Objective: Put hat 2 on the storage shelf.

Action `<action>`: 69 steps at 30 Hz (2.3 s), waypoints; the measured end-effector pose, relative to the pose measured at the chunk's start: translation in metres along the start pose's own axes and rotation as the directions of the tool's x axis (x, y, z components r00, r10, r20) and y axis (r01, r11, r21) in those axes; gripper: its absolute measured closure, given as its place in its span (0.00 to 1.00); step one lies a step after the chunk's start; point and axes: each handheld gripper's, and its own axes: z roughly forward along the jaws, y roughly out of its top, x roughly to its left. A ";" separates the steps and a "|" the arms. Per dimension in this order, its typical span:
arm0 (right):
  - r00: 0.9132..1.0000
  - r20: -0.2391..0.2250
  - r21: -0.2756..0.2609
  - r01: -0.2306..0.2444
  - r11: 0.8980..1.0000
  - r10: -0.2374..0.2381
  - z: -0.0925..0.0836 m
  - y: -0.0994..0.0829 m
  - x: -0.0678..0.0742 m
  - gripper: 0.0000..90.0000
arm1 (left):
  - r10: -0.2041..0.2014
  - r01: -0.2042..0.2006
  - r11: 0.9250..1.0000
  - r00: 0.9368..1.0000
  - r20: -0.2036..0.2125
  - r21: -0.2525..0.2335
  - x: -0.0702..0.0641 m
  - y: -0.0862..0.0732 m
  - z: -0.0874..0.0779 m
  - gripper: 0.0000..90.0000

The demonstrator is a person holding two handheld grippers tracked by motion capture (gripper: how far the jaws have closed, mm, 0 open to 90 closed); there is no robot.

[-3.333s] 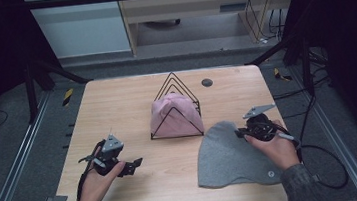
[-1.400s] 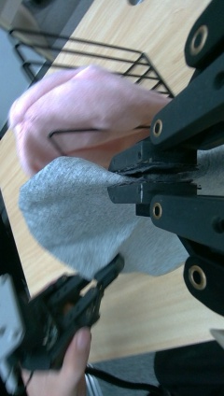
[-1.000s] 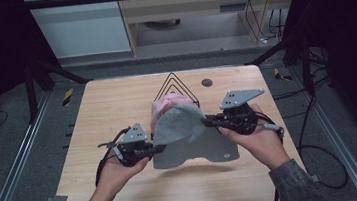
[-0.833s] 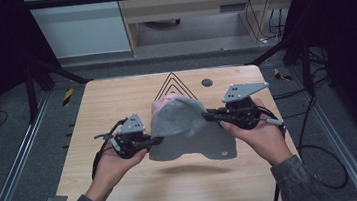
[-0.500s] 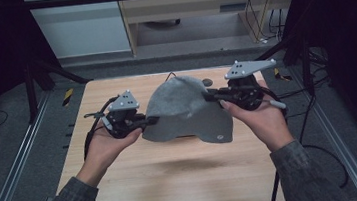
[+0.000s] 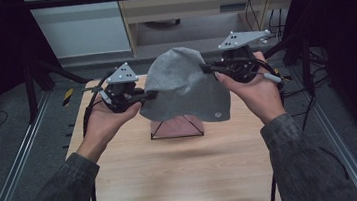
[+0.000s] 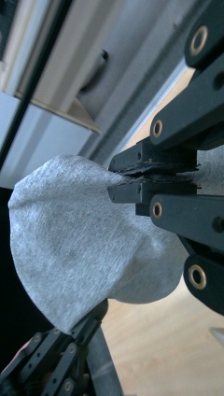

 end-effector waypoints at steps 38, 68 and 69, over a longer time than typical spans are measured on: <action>0.995 0.090 -0.033 -0.044 0.998 0.047 0.077 -0.004 -0.051 0.95 | -0.081 0.082 0.997 0.978 -0.190 -0.007 0.066 0.004 0.062 0.96; 0.996 0.018 0.004 -0.088 0.996 0.088 0.103 -0.034 -0.040 0.95 | -0.112 0.125 0.990 0.977 -0.183 0.059 0.080 -0.038 0.066 0.96; 0.996 0.019 0.008 -0.091 0.996 0.091 0.104 -0.035 -0.040 0.95 | -0.114 0.127 0.990 0.977 -0.178 0.058 0.079 -0.039 0.066 0.96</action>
